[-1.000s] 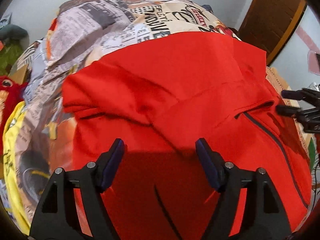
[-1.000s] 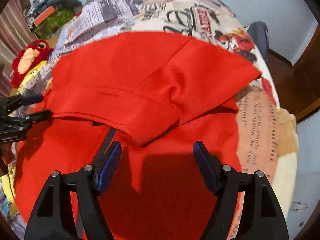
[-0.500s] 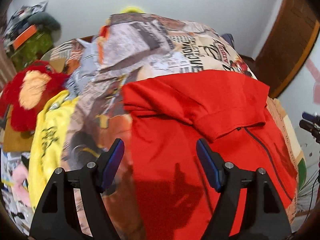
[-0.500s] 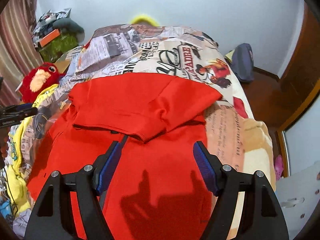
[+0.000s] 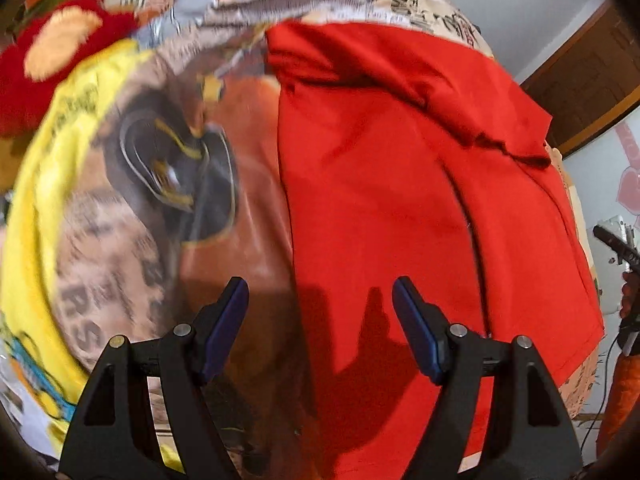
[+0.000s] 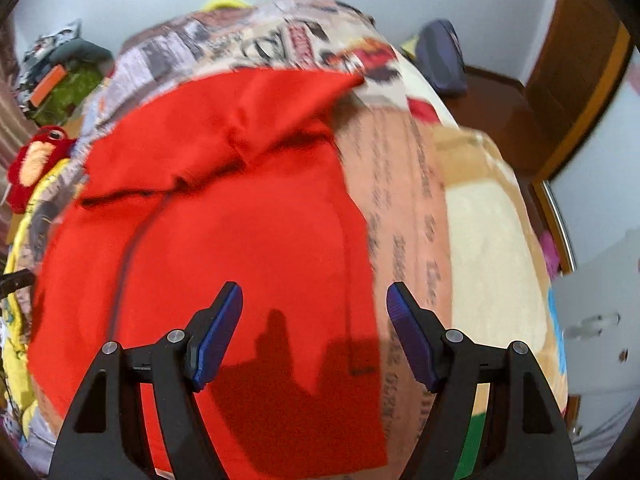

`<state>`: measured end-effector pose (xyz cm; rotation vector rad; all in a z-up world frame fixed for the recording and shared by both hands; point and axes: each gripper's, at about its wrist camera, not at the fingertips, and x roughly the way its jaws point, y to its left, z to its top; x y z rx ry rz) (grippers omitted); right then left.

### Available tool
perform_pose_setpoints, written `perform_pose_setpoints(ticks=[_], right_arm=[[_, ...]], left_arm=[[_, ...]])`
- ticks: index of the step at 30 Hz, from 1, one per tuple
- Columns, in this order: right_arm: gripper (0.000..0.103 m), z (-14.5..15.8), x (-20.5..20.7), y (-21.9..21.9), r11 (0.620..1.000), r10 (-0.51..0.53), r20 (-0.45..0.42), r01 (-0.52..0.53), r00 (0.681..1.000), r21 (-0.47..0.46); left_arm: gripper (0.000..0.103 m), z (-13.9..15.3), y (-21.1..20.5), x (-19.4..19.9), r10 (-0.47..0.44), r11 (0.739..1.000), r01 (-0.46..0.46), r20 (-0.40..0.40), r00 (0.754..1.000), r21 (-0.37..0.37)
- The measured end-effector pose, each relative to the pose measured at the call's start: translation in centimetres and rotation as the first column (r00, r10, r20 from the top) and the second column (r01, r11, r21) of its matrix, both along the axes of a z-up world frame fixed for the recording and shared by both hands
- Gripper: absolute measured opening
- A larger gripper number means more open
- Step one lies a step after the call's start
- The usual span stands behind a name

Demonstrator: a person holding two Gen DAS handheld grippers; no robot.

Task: Fold large clothes

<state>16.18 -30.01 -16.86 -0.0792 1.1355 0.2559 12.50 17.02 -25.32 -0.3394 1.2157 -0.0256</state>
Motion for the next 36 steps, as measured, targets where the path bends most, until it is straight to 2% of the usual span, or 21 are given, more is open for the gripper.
perform_pose_setpoints(ticks=[4, 6, 7, 10, 12, 13, 14, 16, 17, 20, 21, 24, 30, 36], right_arm=[[0.071, -2.1, -0.1, -1.7, 0.999, -0.035, -0.054, 0.035, 0.998, 0.009], [0.071, -3.2, 0.2, -2.7, 0.998, -0.062, -0.091, 0.065, 0.994, 0.021], [0.071, -3.7, 0.3, -2.9, 0.997, -0.073, -0.107, 0.077, 0.992, 0.030], [0.071, -4.8, 0.6, -3.5, 0.989, -0.096, -0.144, 0.110, 0.985, 0.096], [0.071, -5.0, 0.7, -3.7, 0.982, -0.100, -0.145, 0.121, 0.984, 0.142], [0.066, -5.1, 0.7, -3.7, 0.979, -0.097, -0.145, 0.120, 0.985, 0.162], [0.062, -5.2, 0.7, -3.7, 0.977, -0.091, -0.144, 0.116, 0.985, 0.179], [0.046, -5.2, 0.7, -3.3, 0.973, -0.069, -0.137, 0.097, 0.988, 0.210], [0.043, -5.2, 0.7, -3.1, 0.971, -0.062, -0.138, 0.091, 0.989, 0.221], [0.021, -5.0, 0.6, -2.4, 0.968, -0.037, -0.139, 0.070, 0.990, 0.241], [0.014, -4.8, 0.6, -2.2, 0.967, -0.030, -0.140, 0.064, 0.990, 0.248], [0.011, -4.1, 0.6, -1.4, 0.971, -0.020, -0.125, 0.049, 0.992, 0.235], [0.010, -1.3, 1.6, -1.0, 0.961, -0.005, -0.042, 0.016, 0.999, 0.275], [0.009, 2.9, 3.7, 0.1, 0.946, -0.003, 0.040, -0.010, 0.999, 0.324]], left_arm=[[0.072, -1.3, -0.2, 0.0, 0.003, 0.998, -0.003, -0.009, 1.000, -0.070], [0.057, -1.7, -0.5, 0.2, -0.007, 0.994, 0.005, -0.018, 1.000, -0.112], [0.056, -2.0, -0.8, 0.3, -0.013, 0.991, 0.010, -0.027, 1.000, -0.131], [0.052, -1.9, -1.7, 0.3, -0.034, 0.996, 0.032, -0.017, 0.999, -0.078], [0.035, -1.6, -2.4, 0.1, -0.055, 0.998, 0.055, -0.012, 0.998, -0.004], [0.029, -1.4, -2.6, -0.2, -0.054, 0.998, 0.054, -0.010, 0.999, 0.026], [0.018, -1.2, -2.6, -0.4, -0.048, 0.998, 0.049, -0.011, 0.999, 0.049], [0.013, -0.7, -2.6, -0.8, -0.045, 0.998, 0.045, -0.001, 0.999, 0.052], [0.010, -0.4, -2.5, -1.1, -0.044, 0.998, 0.044, 0.003, 0.999, 0.051], [0.000, 0.3, -2.5, -1.6, -0.054, 0.998, 0.054, 0.015, 0.998, 0.034], [0.000, 0.6, -2.4, -1.6, -0.059, 0.998, 0.058, 0.021, 0.998, 0.023], [0.000, 1.9, -2.4, -1.2, -0.072, 0.997, 0.071, 0.058, 0.996, 0.031], [0.000, 5.2, -1.2, 0.8, -0.031, 0.999, 0.036, 0.165, 0.986, -0.028], [0.000, 9.1, -0.5, 3.8, -0.004, 0.999, 0.014, 0.267, 0.964, -0.037]])
